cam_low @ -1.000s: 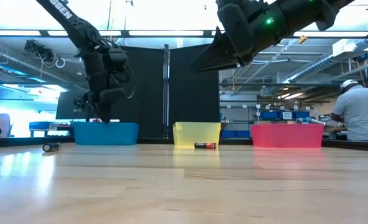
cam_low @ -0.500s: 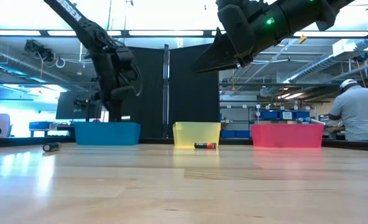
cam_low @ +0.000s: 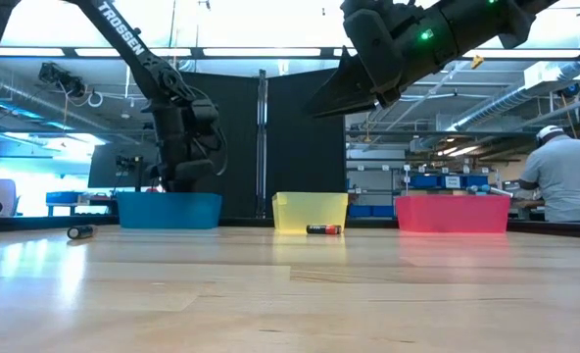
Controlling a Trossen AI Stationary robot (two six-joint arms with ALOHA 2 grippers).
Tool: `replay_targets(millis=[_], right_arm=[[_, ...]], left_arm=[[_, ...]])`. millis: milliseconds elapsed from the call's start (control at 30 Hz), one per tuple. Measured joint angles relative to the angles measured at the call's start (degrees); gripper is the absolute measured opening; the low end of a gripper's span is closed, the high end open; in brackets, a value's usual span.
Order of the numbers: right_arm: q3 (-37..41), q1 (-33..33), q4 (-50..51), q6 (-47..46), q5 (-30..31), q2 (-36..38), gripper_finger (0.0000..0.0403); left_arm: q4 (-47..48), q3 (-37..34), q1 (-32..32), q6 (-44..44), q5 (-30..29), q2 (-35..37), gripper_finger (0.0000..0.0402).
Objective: Sort batteries
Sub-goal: Put the bottom silver battery into the blue bin, then put the bottom right black brown battery into the red bin
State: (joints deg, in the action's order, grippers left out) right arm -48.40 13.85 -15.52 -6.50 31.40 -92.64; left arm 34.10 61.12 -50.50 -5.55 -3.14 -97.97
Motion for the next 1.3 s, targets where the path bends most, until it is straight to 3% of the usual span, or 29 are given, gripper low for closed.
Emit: replay_targets(millis=[133, 267, 500, 667, 833, 1000, 1200, 1300], right_arm=[[0.0, 0.0, 0.0, 0.0, 0.0, 0.0, 0.0139], [0.0, 0.0, 0.1, 0.0, 0.0, 0.0, 0.0137], [0.0, 0.9, 0.0, 0.6, 0.3, 0.4, 0.0140], [-0.2, 2.7, 2.9, 1.5, 1.8, 3.9, 0.0135], [-0.3, 3.3, 14.6, -7.3, 2.1, 10.2, 0.0114], [-0.3, 4.6, 32.9, -20.6, 0.5, 14.9, 0.0067], [-0.3, 9.0, 57.8, -38.0, -10.2, 16.2, 0.0023], [-0.3, 13.6, 66.9, -39.9, -16.2, 15.9, 0.0023]], left_arm=[[0.2, 0.0, 0.0, -0.3, 0.0, 0.0, 0.0122], [-0.2, 0.0, 0.0, -0.3, -0.2, 0.0, 0.0146], [-1.2, -0.9, 0.7, -1.7, -2.3, 2.8, 0.0152], [-11.3, -7.7, 3.7, -0.9, -5.2, 12.8, 0.0134], [-22.4, -17.3, 10.3, 2.4, -3.8, 27.0, 0.0108], [-33.0, -26.7, 20.1, 5.9, -3.6, 40.8, 0.0095], [-42.8, -35.9, 32.6, 7.6, -3.6, 52.3, 0.0094], [-45.5, -38.6, 37.3, 7.6, -3.6, 54.7, 0.0094]])
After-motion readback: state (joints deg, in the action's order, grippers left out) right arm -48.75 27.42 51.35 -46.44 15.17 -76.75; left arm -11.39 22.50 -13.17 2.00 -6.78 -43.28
